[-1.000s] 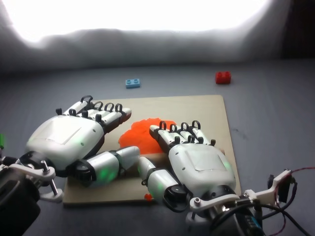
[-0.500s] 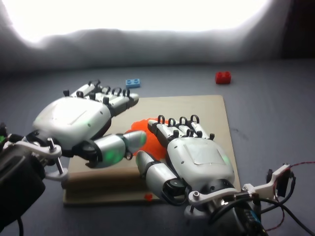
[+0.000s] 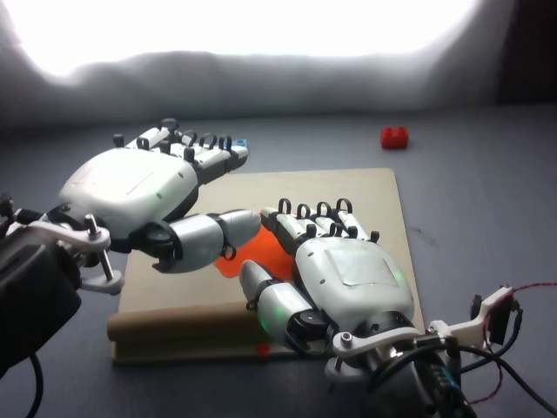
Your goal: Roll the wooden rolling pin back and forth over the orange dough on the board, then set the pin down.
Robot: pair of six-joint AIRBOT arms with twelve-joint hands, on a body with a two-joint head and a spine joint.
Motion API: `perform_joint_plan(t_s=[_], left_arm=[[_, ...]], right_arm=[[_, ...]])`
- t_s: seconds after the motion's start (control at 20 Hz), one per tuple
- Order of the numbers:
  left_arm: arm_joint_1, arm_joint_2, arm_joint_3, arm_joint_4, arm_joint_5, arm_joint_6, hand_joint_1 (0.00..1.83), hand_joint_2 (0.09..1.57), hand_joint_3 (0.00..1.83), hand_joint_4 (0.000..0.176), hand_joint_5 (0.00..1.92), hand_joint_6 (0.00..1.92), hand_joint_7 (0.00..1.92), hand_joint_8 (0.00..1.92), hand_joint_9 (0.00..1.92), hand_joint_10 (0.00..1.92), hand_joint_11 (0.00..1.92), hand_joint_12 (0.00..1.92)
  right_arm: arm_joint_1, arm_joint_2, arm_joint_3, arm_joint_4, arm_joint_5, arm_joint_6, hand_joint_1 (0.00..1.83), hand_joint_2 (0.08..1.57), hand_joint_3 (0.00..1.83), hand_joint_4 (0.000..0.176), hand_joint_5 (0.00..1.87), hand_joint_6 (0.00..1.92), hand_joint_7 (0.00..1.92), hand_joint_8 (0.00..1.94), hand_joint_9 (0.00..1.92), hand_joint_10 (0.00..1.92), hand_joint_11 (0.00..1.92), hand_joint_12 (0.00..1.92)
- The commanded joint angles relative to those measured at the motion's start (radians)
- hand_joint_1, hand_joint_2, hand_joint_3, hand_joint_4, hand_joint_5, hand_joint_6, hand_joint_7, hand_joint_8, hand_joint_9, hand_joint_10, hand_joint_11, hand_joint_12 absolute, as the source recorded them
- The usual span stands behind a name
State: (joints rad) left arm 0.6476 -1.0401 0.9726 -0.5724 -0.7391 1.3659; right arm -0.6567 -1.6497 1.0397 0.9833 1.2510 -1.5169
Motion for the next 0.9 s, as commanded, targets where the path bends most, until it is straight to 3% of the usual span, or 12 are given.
perform_joint_plan(t_s=[0.0,0.45,0.85], left_arm=[[-0.017,0.011,0.005,0.032,-0.090,0.005,0.00,1.39,0.00,0.000,0.24,0.00,0.31,0.00,0.29,0.00,0.00,0.57],[-0.052,0.026,0.003,0.032,-0.058,0.015,0.00,1.37,0.00,0.000,0.23,0.00,0.30,0.00,0.28,0.00,0.00,0.54],[-0.080,0.044,0.004,-0.006,-0.036,0.062,0.00,1.34,0.00,0.000,0.26,0.00,0.37,0.01,0.33,0.01,0.00,0.60]], right_arm=[[0.012,0.004,0.002,-0.085,0.074,0.008,0.00,1.46,0.00,0.000,0.25,0.16,0.36,0.00,0.24,0.02,0.00,0.50],[0.048,0.058,0.001,-0.085,0.062,0.006,0.00,1.46,0.00,0.000,0.24,0.15,0.34,0.00,0.22,0.01,0.00,0.36],[0.056,0.171,-0.004,-0.086,-0.003,-0.029,0.00,1.42,0.00,0.000,0.24,0.15,0.35,0.01,0.24,0.02,0.00,0.44]])
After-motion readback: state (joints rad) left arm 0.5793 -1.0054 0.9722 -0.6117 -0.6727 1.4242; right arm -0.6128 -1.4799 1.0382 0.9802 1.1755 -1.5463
